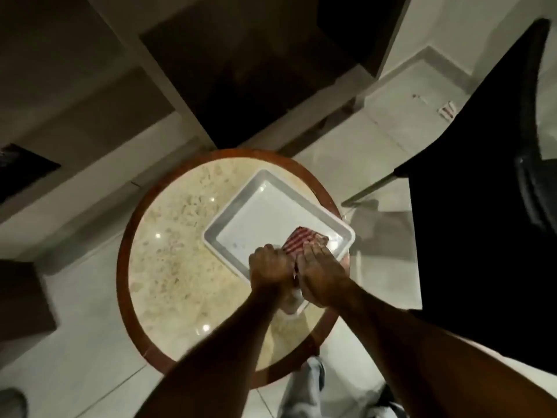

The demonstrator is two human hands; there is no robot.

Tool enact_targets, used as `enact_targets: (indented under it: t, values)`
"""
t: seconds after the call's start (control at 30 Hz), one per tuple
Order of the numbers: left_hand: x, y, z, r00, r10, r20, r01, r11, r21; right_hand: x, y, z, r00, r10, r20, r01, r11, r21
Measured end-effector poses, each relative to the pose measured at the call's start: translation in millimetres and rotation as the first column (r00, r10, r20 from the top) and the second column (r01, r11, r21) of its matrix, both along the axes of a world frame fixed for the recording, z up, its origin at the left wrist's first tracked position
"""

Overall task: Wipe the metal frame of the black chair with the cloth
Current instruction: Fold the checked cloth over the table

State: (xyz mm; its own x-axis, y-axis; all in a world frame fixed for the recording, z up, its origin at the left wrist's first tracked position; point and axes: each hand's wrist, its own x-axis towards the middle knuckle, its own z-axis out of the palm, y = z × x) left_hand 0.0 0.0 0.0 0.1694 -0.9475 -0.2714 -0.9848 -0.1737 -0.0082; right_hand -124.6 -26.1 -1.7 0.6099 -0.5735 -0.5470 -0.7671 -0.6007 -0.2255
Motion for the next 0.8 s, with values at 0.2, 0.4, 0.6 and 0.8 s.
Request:
enact_targets:
  t: [0.2,0.4,0.6,0.8]
  values:
    - [-1.0,-16.9,-23.4,0.937,0.322,-0.133,-0.262,0.902,0.344,-13.3,-6.6,-25.0,0.996,-0.004,0.092,0.005,1.000,-0.013]
    - [-12.4,-6.1,20.3,0.647,0.361,-0.671,-0.337,0.925,0.174,-23.9,-14.9,-0.8,0.908,-0.337,0.250,0.302,0.938,0.168]
    - [-47.8,39.3,77.7,0.340,0.402,-0.850,-0.231,0.912,0.339,-77.0,45.7,52.8,0.209,-0.856,0.472,0.596,0.495,0.633]
    - [-144.3,105.1,96.4,0.302,0.540,-0.786,-0.057,0.833,0.551,-164.8,156.4,69.2,-0.268,-0.914,0.304,0.574,0.101,0.812]
